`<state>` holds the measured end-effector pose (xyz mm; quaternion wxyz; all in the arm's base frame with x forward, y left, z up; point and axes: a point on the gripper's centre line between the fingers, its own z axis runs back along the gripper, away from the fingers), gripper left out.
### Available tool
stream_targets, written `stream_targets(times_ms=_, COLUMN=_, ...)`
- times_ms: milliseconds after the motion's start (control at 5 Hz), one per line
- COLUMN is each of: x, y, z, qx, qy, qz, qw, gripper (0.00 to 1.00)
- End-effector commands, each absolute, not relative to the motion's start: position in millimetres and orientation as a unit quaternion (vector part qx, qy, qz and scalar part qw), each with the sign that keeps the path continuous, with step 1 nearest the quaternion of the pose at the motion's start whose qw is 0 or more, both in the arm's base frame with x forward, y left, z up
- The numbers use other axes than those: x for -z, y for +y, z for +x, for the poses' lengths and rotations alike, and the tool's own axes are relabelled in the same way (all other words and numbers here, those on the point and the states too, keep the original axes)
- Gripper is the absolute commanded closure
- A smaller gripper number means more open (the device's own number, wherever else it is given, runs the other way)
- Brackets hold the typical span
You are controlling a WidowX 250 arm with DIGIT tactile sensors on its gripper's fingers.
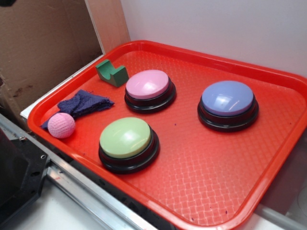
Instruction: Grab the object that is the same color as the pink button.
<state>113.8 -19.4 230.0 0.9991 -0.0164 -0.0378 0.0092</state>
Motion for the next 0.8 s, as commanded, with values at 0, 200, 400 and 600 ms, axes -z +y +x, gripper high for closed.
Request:
stream_targets(times_ms=0, x=-185, y=-11, z=123, qx=-0.055, qy=-0.126, qz=-0.034, qw=0.99, gripper=0.0)
stream_targets(times_ms=200, x=-156, y=4, z=131, qx=-0.078, qy=-0.126, qz=-0.059, qw=0.987, gripper=0.0)
stream_targets(times_ms=400, x=-135, y=14, z=136, qx=-0.09, qy=-0.122, qz=-0.065, qw=0.986, gripper=0.0)
stream_targets(times_ms=600, x=-105, y=17, z=141, qx=-0.126, qy=-0.113, qz=-0.031, qw=0.985, gripper=0.0)
